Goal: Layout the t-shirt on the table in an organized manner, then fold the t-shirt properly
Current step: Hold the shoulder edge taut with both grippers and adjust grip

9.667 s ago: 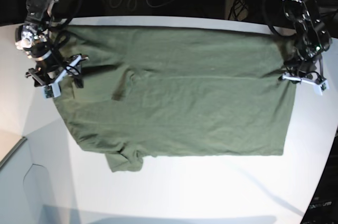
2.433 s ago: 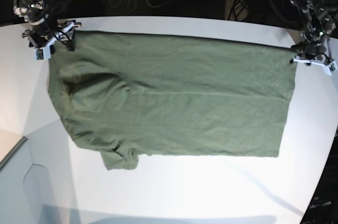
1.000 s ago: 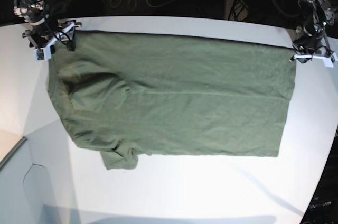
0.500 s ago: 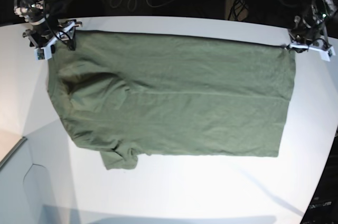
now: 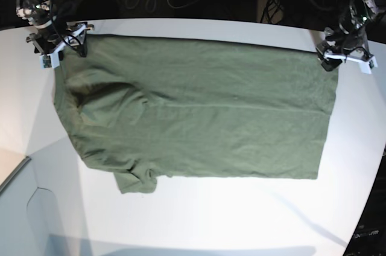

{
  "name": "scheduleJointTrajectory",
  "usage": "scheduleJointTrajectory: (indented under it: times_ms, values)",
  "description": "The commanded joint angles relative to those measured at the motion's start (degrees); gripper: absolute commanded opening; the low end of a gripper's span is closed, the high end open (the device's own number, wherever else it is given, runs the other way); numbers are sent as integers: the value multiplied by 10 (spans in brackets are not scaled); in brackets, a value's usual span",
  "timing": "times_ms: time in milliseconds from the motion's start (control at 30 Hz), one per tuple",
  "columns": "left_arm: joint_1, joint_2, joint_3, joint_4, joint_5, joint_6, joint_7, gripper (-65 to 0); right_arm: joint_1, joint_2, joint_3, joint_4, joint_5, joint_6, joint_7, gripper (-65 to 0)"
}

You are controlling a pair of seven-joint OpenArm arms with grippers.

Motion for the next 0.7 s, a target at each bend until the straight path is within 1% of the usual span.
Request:
scheduleJointTrajectory:
  times_ms: [0,133,167,333,467,667]
  values:
    - [-1,-9,-4,6,-2,-1,-11,-275,-2,3,2,3,-8,8,-15,-235]
    - [-11,-12,-4,-20,-2,-1,-12,-277,-2,3,2,3,-8,8,-15,-235]
    - [-16,-14,-4,-32,-2,-1,-11,-288,-2,3,2,3,-8,8,-15,-235]
    - [-35,-15,-4,-89,-2,-1,-14,-428,-1,3,2,3,-8,8,-15,-235]
    - [-35,-14,-4,-90,-2,-1,-14,-502,-1,3,2,3,-8,8,-15,-235]
    - [-39,-15,-4,-92,-2,-2,-14,-508,-1,4,2,3,-8,8,-15,-235]
